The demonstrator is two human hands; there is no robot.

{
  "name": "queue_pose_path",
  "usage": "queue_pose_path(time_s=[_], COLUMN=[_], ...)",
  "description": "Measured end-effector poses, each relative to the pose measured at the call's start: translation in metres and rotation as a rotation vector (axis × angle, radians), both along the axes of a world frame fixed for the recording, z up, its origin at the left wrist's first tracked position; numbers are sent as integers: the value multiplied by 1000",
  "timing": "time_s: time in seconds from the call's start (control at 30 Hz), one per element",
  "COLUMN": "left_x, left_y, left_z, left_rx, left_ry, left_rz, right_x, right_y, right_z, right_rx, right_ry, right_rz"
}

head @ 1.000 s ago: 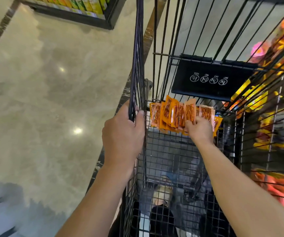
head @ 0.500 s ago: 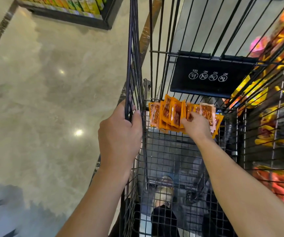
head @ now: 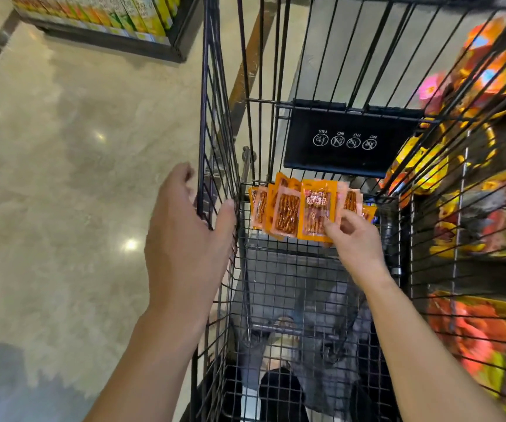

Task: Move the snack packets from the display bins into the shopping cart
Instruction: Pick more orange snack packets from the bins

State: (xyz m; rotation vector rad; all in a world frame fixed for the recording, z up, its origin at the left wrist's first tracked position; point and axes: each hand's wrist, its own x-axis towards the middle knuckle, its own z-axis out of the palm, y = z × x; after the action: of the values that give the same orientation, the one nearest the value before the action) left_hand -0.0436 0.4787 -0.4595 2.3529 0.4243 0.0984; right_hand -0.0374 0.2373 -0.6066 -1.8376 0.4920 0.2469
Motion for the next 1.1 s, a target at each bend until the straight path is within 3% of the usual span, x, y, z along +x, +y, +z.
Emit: queue_pose_path(time_s=[0.07, 0.17, 0.23, 0.33, 0.43, 0.53, 0.67, 0.77, 0.9, 1.0, 1.1], left_x=[-12, -24, -21, -9, -1, -1, -3, -2, 4, 4, 5], left_y=[-13, -52, -78, -99, -105, -106, -105, -101, -90, -85, -85], left_z=[10, 7, -9, -47, -88, -115, -133, -144, -157, -165, -169], left_rx=[2, -87, -238, -608, -870, -994, -1053, -1024, -1042, -1065, -1083], left_ry=[-156, -277, -93, 342, 547, 634, 592, 561, 530, 505, 487], left_rz=[-11, -224, -279, -183, -105, -18, 80, 180, 276, 316, 320], right_x=[-10, -25, -35, -44, -48, -49, -37, -18, 23, 47, 55], right_y=[-6, -14, -19, -22, -19, -9, -1, -13, -38, -45, -46], right_z=[17, 37, 44, 46, 41, 31, 17, -1, -36, -62, -75], right_rx=[104, 281, 385, 448, 447, 292, 11, -187, -304, -559, -623], right_ry=[-36, -77, -85, -73, -12, 71, 138, 175, 204, 379, 447], right_rz=[-6, -7, 11, 52, 126, 169, 129, 31, -162, -91, -38])
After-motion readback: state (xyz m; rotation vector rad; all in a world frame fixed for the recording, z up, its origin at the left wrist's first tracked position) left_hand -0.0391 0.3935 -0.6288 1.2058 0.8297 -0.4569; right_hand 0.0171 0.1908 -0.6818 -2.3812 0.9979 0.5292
